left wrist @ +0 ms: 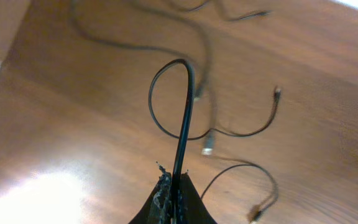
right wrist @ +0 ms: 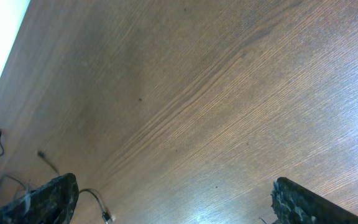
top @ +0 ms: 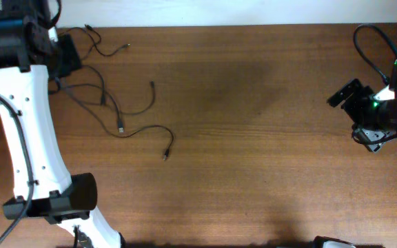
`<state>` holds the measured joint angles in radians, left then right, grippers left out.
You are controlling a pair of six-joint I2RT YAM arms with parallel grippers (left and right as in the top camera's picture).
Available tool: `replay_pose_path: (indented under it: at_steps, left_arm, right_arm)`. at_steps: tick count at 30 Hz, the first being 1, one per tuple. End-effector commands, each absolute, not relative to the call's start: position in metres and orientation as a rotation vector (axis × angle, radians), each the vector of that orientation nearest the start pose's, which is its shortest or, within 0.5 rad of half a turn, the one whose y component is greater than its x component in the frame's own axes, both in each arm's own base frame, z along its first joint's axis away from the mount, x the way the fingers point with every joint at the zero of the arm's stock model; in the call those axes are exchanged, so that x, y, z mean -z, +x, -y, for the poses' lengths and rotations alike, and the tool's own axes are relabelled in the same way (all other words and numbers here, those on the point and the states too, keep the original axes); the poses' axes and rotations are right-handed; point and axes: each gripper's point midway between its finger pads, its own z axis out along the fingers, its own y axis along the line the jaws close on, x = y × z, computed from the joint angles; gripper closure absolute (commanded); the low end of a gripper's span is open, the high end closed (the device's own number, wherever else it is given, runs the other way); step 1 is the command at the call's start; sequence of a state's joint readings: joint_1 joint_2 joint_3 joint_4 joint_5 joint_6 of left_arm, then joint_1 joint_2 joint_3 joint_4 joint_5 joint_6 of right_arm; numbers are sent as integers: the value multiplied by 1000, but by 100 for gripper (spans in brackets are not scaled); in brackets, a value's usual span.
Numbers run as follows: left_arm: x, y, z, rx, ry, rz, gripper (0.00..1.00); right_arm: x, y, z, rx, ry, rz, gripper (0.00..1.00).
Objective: Untangle cables
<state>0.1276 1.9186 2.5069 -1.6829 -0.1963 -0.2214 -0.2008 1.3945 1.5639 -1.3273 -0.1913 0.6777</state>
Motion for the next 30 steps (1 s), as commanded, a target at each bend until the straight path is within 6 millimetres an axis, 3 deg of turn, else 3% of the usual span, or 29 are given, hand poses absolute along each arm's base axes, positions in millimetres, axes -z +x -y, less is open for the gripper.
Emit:
replay_pose_path:
  at_steps: [1,11,14,19,28,29,30]
  left_arm:
    - [-316,376,-133,-459,-633,-2605,100]
    - [-254,376,-222,-685,-873,-2556,100]
    - [-237,369,-254,-794,-956,-2500,100]
    - [-213,359,-304,-835,-1095,-2384,100]
    - [-165,330,-378,-887,-1295,-2280,99]
    - [-161,329,-384,-891,-1309,-2270,93]
    - [-156,327,-391,-897,-1323,-2257,78]
  right_arm:
    - [-250,304,30,-373,1120,-2523,1]
    - [-250,304,30,-373,1118,-2520,0]
    - [-250,304,30,-372,1119,-2521,0]
    - [-250,304,30,-372,1118,-2520,0]
    - [-250,304,31,-364,1119,-2519,0]
    - [-250,304,31,-362,1120,-2519,0]
    - [-250,304,31,-362,1120,-2519,0]
